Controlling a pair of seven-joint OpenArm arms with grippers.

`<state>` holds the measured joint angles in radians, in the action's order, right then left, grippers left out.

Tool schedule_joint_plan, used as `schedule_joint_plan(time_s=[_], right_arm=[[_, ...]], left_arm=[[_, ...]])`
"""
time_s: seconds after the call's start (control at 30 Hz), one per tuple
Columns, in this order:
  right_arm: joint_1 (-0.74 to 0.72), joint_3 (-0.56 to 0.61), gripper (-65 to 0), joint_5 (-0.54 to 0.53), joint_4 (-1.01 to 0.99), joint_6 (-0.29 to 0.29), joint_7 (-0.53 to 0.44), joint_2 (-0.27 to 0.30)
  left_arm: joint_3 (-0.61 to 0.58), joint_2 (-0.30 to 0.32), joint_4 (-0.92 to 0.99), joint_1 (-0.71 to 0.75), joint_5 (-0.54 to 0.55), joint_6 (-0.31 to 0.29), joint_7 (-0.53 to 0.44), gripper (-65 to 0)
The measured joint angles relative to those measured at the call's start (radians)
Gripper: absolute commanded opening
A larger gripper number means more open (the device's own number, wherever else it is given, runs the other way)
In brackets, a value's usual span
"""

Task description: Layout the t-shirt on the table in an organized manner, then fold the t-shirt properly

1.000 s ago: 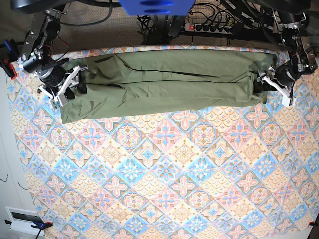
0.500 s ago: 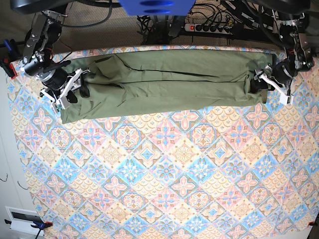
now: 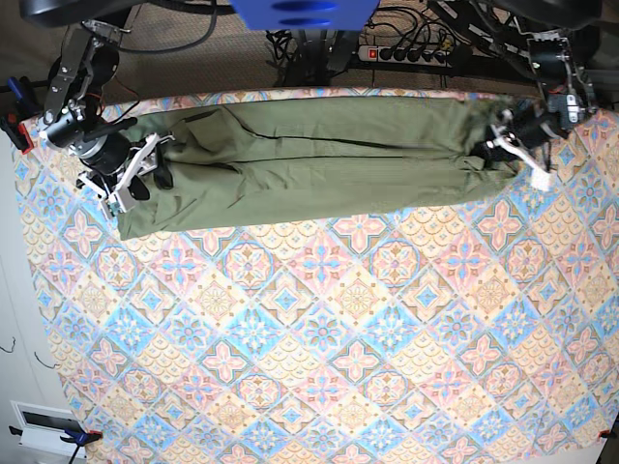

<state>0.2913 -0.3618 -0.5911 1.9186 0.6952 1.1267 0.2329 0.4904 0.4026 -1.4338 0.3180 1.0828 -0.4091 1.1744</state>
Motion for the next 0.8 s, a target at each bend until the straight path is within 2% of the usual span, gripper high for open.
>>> schedule_joint_plan(time_s=[0.07, 0.27, 0.37, 0.47, 0.53, 0.7, 0.8], right_arm=[[0.0, 0.0, -37.9, 0.0, 0.0, 0.0, 0.0, -0.003], [0.003, 0.0, -37.9, 0.002, 0.0, 0.0, 0.001, 0.002], [0.0, 0.0, -37.9, -0.002, 0.0, 0.0, 0.001, 0.0], [0.002, 0.0, -37.9, -0.001, 0.0, 0.0, 0.004, 0.0], [0.003, 0.0, -37.9, -0.005, 0.0, 0.0, 0.003, 0.0], [0.003, 0.0, -37.9, -0.003, 0.0, 0.0, 0.004, 0.0], [0.005, 0.0, -37.9, -0.003, 0.0, 0.0, 0.004, 0.0]], left_arm=[[0.05, 0.003, 0.002, 0.001, -0.008, 0.001, -0.001, -65.0], [0.076, 0.081, 0.006, -0.034, -0.006, 0.0, 0.004, -65.0], [0.145, 0.093, 0.006, -0.047, -0.006, 0.0, -0.008, -65.0], [0.18, 0.107, 0.01, -0.061, -0.126, 0.007, 0.014, -65.0], [0.179, 0.106, 0.011, -0.093, -0.163, 0.008, 0.018, -65.0], [0.129, 0.063, -0.005, -0.125, -0.148, 0.004, -0.01, -64.9], [0.072, -0.02, -0.045, -0.127, -0.171, 0.012, 0.018, -64.9]])
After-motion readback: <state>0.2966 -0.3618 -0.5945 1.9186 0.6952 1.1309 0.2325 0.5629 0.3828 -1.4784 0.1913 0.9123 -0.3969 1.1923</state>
